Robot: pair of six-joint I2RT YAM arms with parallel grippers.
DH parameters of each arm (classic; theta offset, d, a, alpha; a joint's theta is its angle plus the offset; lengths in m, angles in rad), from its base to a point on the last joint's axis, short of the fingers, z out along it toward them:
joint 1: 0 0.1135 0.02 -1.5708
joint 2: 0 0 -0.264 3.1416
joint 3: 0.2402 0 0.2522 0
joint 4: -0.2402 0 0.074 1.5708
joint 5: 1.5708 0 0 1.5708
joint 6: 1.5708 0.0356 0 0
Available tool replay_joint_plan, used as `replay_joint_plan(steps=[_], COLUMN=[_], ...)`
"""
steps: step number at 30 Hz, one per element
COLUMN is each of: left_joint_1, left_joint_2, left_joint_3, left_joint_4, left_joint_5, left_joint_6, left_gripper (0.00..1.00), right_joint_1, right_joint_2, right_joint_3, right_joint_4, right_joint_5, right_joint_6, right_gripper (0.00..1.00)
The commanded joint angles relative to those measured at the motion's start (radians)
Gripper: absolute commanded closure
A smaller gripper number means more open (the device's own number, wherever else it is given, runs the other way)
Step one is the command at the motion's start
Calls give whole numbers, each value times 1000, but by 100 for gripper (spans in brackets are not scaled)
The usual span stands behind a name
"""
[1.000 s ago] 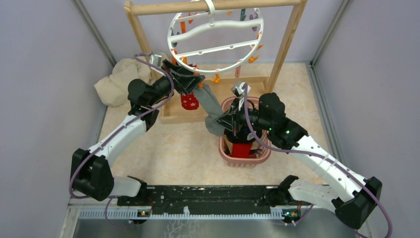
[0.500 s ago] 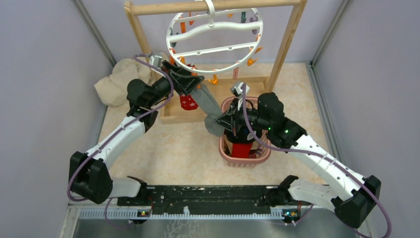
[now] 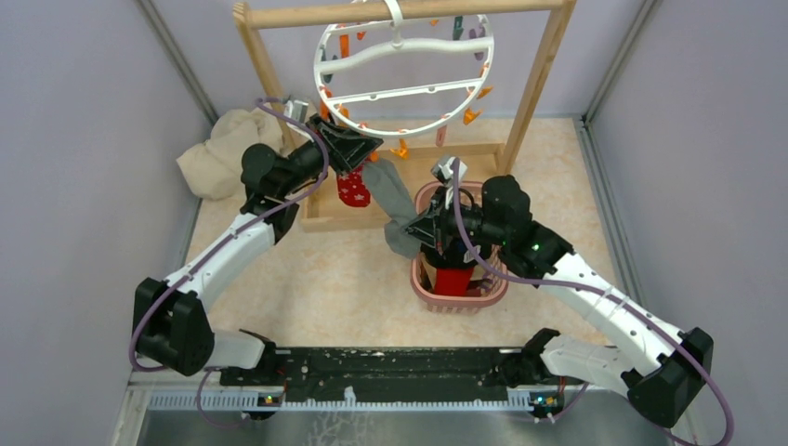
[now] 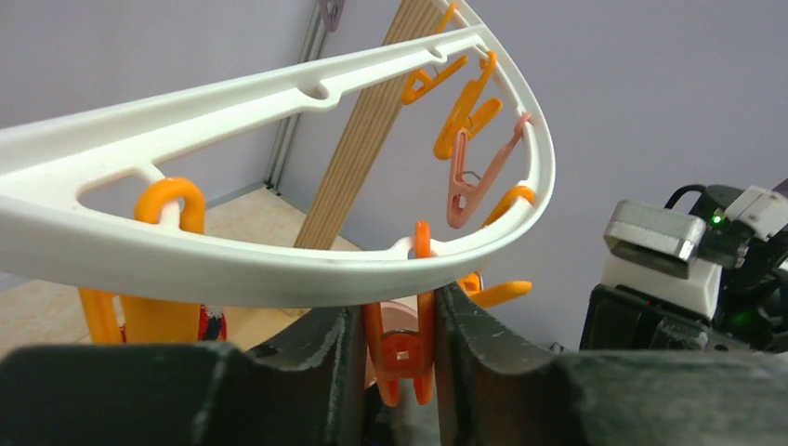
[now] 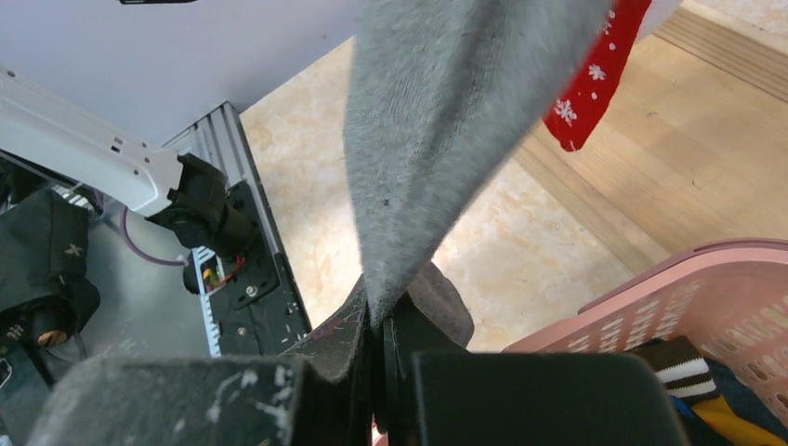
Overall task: Remove the socks clipped to the hanger
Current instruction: Remove the sock from the hanger, then place the sock in the bin.
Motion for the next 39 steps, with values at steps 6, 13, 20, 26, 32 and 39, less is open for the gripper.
replay_joint_plan(steps=[6,13,20,26,32,39], left_joint_1=[-4,-3,-3,-26,-75,-139], left_joint_2=[17,11,4,1,15,14], left_joint_3=[69,63,50,96,151,196], left_joint_4=[21,11,-33,-156,-233,-320], left_joint_5=[29,27,25,3,-14,-75], left_joint_6=[-8,-5,6,64,119,174], left_gripper=[75,76,73,68,62,49], right_joint_1=[-8,-8,-8,-8,-8,-16], right_joint_2=[-14,-35,-71,-90,-85,-48], right_joint_3=[-2,10,80,130,141,128], right_joint_4=[56,29,-99,-236,-294,-320], right_joint_5=[-13,0,115,316,440,570], right_joint_6=[3,-1,-47,-110,-123,-128], right_gripper=[100,100,100,100,100,100])
